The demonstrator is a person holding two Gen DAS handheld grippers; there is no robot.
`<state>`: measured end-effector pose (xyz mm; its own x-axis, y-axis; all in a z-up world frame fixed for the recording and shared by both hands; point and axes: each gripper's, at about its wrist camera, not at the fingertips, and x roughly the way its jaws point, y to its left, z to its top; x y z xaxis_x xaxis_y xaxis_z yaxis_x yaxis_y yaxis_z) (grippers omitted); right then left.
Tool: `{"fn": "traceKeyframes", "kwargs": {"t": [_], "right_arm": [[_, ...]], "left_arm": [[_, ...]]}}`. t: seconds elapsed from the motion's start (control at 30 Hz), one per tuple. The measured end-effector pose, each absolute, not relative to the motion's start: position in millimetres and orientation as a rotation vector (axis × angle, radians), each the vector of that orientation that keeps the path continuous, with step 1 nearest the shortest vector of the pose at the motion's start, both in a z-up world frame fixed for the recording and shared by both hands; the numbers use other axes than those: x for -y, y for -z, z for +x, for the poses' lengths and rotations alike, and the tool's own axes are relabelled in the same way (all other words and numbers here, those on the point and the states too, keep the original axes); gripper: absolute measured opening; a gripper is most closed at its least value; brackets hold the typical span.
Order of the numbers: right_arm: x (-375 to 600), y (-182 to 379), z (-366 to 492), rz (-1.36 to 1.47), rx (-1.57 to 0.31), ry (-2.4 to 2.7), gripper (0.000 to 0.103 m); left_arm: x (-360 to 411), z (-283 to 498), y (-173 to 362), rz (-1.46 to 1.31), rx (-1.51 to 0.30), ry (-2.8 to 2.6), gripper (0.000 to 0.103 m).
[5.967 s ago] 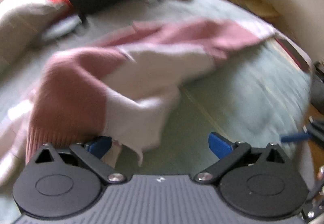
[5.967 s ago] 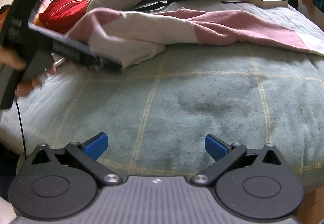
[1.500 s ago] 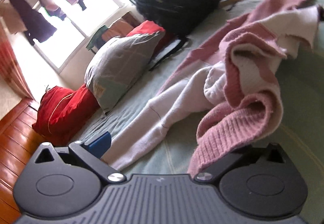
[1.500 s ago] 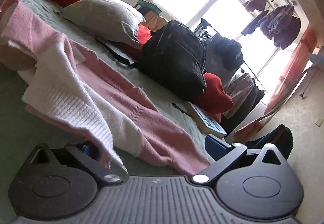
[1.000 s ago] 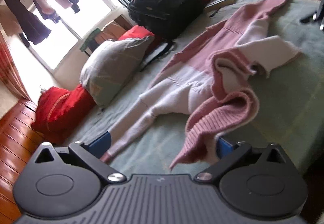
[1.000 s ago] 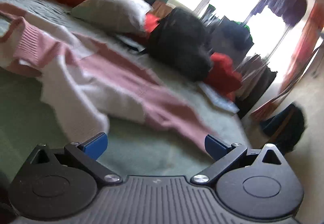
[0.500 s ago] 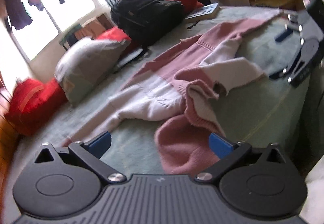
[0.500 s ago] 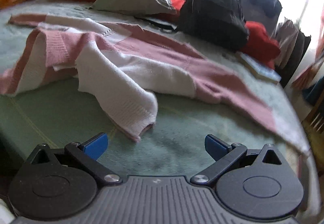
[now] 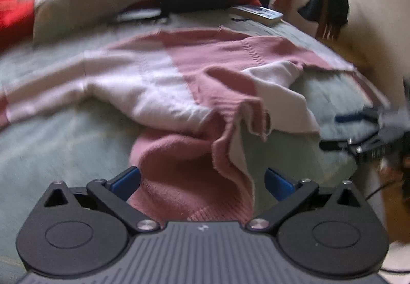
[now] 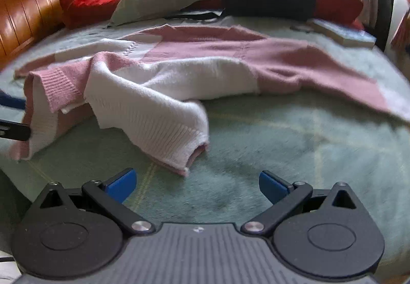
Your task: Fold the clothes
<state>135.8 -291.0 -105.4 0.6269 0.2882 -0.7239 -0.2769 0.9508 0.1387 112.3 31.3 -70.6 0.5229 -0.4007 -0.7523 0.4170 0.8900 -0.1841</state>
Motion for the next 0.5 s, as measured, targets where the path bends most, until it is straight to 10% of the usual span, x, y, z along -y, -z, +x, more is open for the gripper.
{"fn": "traceKeyframes", "kwargs": {"t": [0.5], "right_arm": [[328.8,115.0,182.9,0.544,-0.875,-0.552,0.103]], "left_arm": [[-62.3,137.8,68.1,-0.159,-0.922,0.480,0.102]]}}
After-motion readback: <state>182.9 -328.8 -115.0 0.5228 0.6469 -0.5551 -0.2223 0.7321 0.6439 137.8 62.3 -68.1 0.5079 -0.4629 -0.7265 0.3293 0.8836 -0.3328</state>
